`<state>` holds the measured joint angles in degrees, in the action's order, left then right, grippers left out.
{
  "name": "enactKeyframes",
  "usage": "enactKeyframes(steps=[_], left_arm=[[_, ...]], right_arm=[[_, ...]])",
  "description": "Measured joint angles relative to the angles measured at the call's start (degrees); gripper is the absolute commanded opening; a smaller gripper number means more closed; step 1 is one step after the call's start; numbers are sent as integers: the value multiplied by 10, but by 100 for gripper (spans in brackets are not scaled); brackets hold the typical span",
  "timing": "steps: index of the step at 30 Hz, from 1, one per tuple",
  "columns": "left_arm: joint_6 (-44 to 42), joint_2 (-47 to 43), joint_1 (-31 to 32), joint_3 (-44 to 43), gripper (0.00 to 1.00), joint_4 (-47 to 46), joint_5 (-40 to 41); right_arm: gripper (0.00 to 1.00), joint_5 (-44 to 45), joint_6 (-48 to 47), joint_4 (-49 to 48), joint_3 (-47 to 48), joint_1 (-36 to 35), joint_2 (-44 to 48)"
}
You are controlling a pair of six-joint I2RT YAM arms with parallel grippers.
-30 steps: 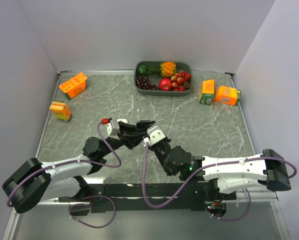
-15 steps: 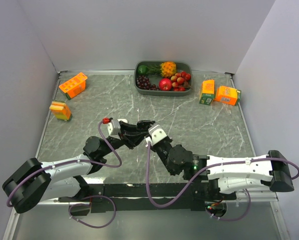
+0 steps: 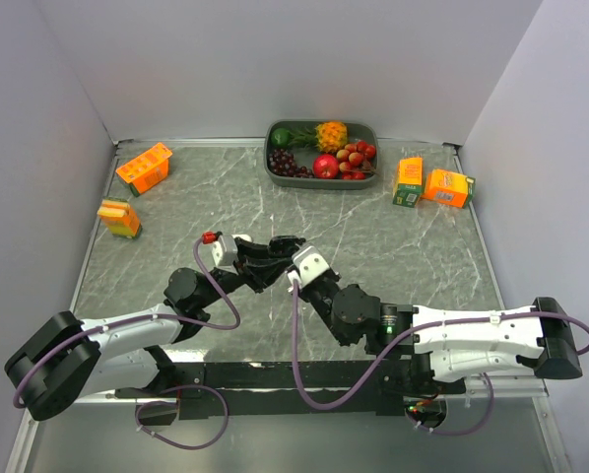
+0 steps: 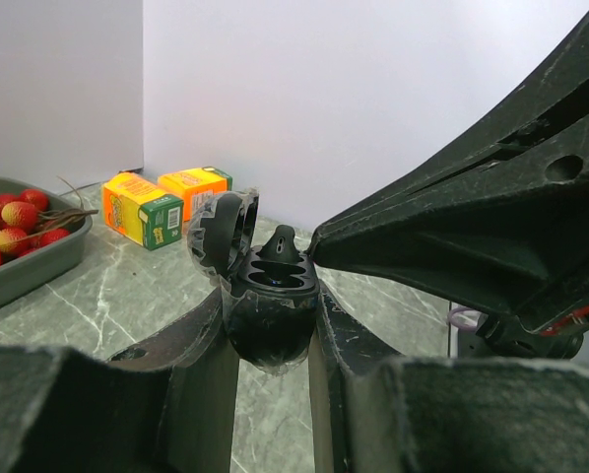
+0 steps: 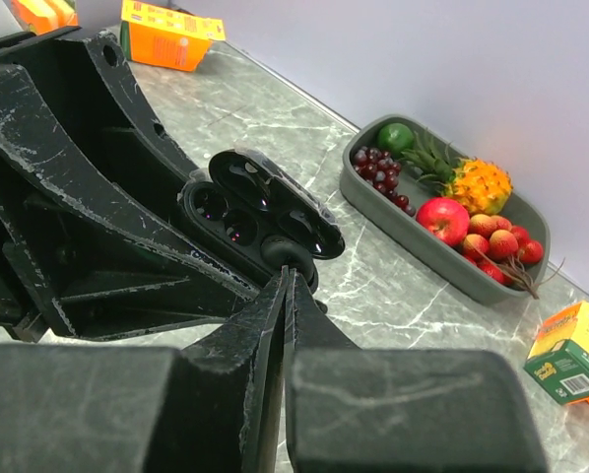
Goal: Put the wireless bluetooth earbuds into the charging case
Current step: Place the earbud in the charging case.
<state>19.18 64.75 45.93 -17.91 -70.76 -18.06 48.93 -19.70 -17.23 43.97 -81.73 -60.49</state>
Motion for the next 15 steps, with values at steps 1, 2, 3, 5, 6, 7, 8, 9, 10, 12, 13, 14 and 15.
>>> enactKeyframes(steps=[1, 2, 3, 5, 6, 7, 8, 9, 10, 12, 13, 14, 15], left_arm=[[0, 0, 0, 0, 1, 0, 0], [0, 0, 0, 0, 1, 0, 0], [0, 0, 0, 0, 1, 0, 0], [0, 0, 0, 0, 1, 0, 0], [0, 0, 0, 0, 1, 0, 0], [0, 0, 0, 0, 1, -1, 0], [0, 0, 0, -1, 1, -1, 0], [0, 0, 0, -1, 1, -2, 1], [0, 0, 0, -1, 1, -2, 2], [-1, -1, 0, -1, 1, -2, 4], [-2, -2, 0, -1, 1, -2, 5], [-3, -3, 0, -1, 1, -2, 7], [-4, -4, 0, -1, 1, -2, 9]], right_arm=[[11, -1, 2, 1, 0, 0, 0], [13, -1, 3, 2, 1, 0, 0], [15, -1, 4, 3, 1, 0, 0], [22, -2, 5, 6, 2, 0, 2], [24, -2, 7, 7, 2, 0, 3], [29, -4, 8, 12, 2, 0, 5], [31, -5, 9, 17, 3, 0, 7], [33, -6, 10, 23, 4, 0, 10], [36, -6, 11, 28, 5, 0, 14], [39, -7, 13, 41, 11, 0, 26], [41, -7, 14, 46, 14, 0, 33], [41, -7, 13, 51, 19, 0, 42], [41, -7, 13, 53, 24, 0, 51]])
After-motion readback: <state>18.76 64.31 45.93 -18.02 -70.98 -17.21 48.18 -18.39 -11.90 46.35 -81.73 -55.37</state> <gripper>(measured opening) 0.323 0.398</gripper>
